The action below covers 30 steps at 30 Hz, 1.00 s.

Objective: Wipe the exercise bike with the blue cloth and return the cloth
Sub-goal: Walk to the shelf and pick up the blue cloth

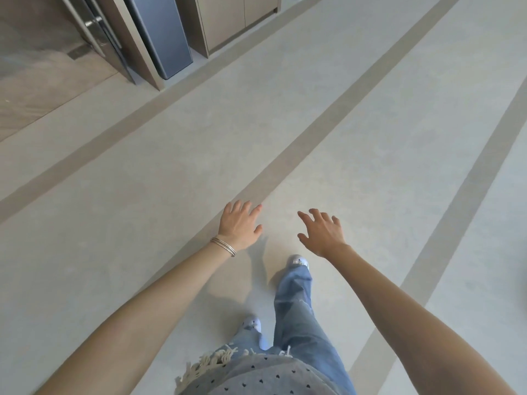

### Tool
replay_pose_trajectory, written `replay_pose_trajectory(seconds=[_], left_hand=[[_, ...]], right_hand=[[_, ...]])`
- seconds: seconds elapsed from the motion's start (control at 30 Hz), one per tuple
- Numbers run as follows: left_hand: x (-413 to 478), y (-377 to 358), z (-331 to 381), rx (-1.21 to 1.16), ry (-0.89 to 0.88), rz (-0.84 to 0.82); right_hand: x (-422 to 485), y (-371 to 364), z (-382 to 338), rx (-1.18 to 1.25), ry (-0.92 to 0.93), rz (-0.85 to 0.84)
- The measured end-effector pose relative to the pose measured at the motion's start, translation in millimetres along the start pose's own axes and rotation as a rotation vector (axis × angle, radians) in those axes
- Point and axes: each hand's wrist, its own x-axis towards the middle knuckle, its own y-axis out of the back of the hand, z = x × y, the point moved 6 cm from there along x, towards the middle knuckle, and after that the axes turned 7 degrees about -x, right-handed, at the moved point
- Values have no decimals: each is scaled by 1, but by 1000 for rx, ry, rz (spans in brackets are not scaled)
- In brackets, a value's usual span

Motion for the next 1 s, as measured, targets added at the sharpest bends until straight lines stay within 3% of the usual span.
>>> replay_pose_trajectory(seconds=[0.57,1.0], left_hand=[[213,90,36,-113,161,72],[348,122,-14,-91,166,40]], right_hand=[[197,117,140,-59,115,65],[330,157,158,-25,112,39]])
